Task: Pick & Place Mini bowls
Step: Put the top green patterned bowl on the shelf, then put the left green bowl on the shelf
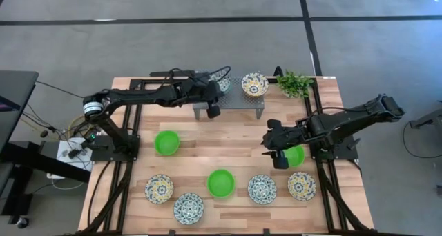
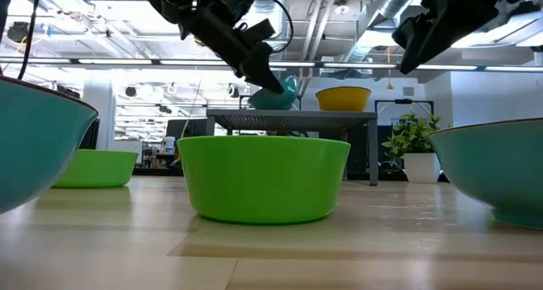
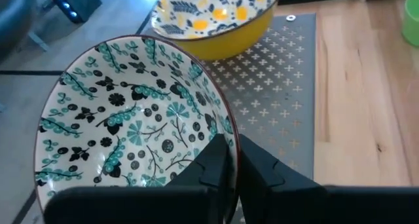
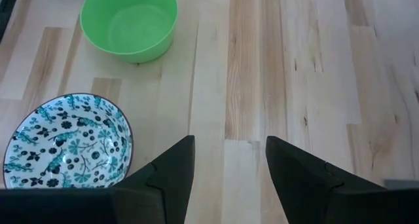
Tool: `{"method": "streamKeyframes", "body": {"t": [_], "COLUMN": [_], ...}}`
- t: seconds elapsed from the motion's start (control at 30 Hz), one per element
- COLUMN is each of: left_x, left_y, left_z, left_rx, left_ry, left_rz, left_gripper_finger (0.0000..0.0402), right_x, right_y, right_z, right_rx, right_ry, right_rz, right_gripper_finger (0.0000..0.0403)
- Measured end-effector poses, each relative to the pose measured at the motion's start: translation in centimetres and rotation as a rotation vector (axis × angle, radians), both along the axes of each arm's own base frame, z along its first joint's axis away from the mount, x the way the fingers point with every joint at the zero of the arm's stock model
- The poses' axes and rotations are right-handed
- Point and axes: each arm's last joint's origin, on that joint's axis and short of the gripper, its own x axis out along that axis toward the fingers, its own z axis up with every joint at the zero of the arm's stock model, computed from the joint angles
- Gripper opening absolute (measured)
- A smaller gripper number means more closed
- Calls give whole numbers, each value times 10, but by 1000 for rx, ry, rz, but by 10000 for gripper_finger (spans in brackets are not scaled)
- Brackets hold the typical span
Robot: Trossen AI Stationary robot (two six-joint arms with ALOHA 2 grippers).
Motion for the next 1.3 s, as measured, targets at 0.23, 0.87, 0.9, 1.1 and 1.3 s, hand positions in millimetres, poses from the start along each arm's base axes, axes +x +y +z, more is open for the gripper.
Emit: {"method": "streamKeyframes", "body": {"t": [0.23, 0.87, 0.9, 1.1, 1.3], "left_x": [3, 6, 6, 3, -12], "left_y": [1, -4, -5, -14, -39], "left_z": [-5, -4, -4, 14, 43], "left_rx": [8, 27, 31, 68, 86], "left_ry": [10, 0, -2, -58, -109], "left_rz": [-30, -24, -22, -9, -48], "left_gripper_finger": [31, 131, 136, 155, 158], "right_x": [0, 0, 0, 0, 0], "right_y": [0, 0, 0, 0, 0], "right_z": [0, 0, 0, 0, 0], "right_rx": [0, 0, 0, 0, 3], "right_ry": [2, 0, 0, 0, 0], "right_rz": [0, 0, 0, 0, 2], "right_gripper_finger": [185, 185, 185, 185, 185]}}
